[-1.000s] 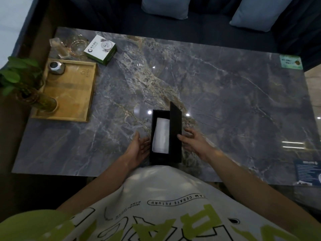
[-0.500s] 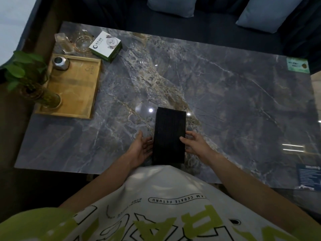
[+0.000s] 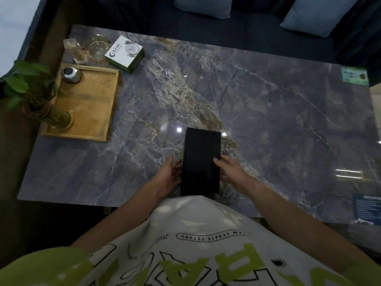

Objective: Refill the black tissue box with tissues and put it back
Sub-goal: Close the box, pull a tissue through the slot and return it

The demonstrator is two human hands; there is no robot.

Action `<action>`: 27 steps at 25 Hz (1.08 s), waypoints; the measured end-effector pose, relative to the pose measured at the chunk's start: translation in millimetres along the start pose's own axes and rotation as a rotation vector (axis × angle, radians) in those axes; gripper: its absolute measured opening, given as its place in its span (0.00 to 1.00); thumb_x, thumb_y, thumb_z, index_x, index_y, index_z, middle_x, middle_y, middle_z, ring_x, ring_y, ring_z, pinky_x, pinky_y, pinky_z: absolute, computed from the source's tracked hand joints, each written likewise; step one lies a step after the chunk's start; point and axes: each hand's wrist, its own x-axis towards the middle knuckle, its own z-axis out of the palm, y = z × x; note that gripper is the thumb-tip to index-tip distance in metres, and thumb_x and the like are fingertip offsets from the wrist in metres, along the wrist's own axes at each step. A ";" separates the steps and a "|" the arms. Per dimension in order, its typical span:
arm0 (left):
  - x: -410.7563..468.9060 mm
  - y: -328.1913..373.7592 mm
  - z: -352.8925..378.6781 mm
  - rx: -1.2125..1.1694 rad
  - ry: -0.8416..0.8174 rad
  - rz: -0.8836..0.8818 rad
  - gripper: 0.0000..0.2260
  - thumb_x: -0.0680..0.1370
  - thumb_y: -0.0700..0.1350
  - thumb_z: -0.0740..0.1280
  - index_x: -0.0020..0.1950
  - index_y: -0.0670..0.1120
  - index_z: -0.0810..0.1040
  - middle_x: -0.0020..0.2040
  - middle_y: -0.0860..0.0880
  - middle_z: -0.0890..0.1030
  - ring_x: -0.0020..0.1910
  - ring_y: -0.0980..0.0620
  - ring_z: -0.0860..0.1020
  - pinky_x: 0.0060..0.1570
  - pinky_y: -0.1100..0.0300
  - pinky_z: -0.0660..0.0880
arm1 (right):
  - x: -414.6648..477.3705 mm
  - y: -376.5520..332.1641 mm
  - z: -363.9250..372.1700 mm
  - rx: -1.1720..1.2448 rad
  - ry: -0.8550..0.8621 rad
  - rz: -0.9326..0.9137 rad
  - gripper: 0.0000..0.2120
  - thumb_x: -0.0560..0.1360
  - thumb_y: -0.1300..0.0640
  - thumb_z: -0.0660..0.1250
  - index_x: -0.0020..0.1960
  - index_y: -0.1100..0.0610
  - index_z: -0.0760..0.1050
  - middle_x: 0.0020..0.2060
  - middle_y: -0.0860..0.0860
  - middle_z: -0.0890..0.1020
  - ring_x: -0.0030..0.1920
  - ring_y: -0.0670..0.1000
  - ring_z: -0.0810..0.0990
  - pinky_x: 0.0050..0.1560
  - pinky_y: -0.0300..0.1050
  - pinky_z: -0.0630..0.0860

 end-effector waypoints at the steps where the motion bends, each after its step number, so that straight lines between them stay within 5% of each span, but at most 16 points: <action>1: -0.3 1.4 1.7 0.036 -0.009 0.013 0.28 0.81 0.64 0.45 0.73 0.51 0.69 0.63 0.53 0.77 0.64 0.53 0.74 0.60 0.57 0.70 | -0.8 -2.6 1.1 0.008 -0.002 0.015 0.12 0.80 0.49 0.65 0.62 0.49 0.76 0.55 0.47 0.83 0.47 0.44 0.85 0.34 0.35 0.79; 8: -11.0 14.7 8.7 0.146 -0.012 0.099 0.20 0.78 0.65 0.55 0.56 0.56 0.80 0.57 0.54 0.83 0.55 0.55 0.81 0.46 0.61 0.75 | -5.0 -13.1 3.5 0.016 -0.002 -0.029 0.11 0.80 0.46 0.63 0.58 0.48 0.79 0.51 0.45 0.85 0.48 0.45 0.84 0.45 0.40 0.80; 12: -18.5 19.2 14.1 0.200 0.071 0.244 0.12 0.77 0.56 0.66 0.57 0.53 0.80 0.58 0.50 0.83 0.53 0.55 0.81 0.44 0.60 0.75 | -8.3 -23.8 4.2 -0.009 -0.009 -0.132 0.11 0.80 0.46 0.63 0.58 0.45 0.80 0.54 0.46 0.84 0.50 0.45 0.85 0.48 0.43 0.80; 18: -21.3 38.0 21.8 -0.009 0.088 0.254 0.15 0.79 0.58 0.60 0.54 0.51 0.80 0.55 0.48 0.82 0.51 0.53 0.81 0.40 0.62 0.79 | -17.3 -37.9 9.3 -0.005 -0.052 -0.321 0.14 0.81 0.49 0.62 0.66 0.43 0.76 0.58 0.40 0.83 0.58 0.41 0.81 0.49 0.37 0.80; 22: -23.0 47.5 20.6 -0.104 0.118 0.241 0.31 0.80 0.61 0.55 0.71 0.38 0.67 0.65 0.37 0.76 0.62 0.39 0.76 0.59 0.50 0.76 | -20.8 -43.0 14.8 0.040 -0.029 -0.366 0.14 0.82 0.49 0.61 0.64 0.51 0.77 0.58 0.45 0.83 0.59 0.45 0.81 0.51 0.38 0.80; 25: -28.1 54.5 22.7 -0.122 0.103 0.268 0.24 0.79 0.64 0.56 0.60 0.47 0.77 0.50 0.48 0.81 0.49 0.51 0.80 0.40 0.59 0.79 | -22.5 -48.2 17.7 0.093 0.007 -0.328 0.15 0.83 0.46 0.56 0.61 0.51 0.77 0.57 0.47 0.83 0.58 0.47 0.81 0.49 0.41 0.78; 27: -31.0 56.9 25.9 -0.091 0.117 0.281 0.22 0.79 0.66 0.55 0.56 0.51 0.77 0.48 0.51 0.80 0.48 0.52 0.79 0.39 0.58 0.77 | -22.5 -50.1 17.5 0.090 -0.010 -0.311 0.21 0.83 0.42 0.52 0.65 0.52 0.75 0.60 0.48 0.81 0.59 0.47 0.81 0.51 0.42 0.78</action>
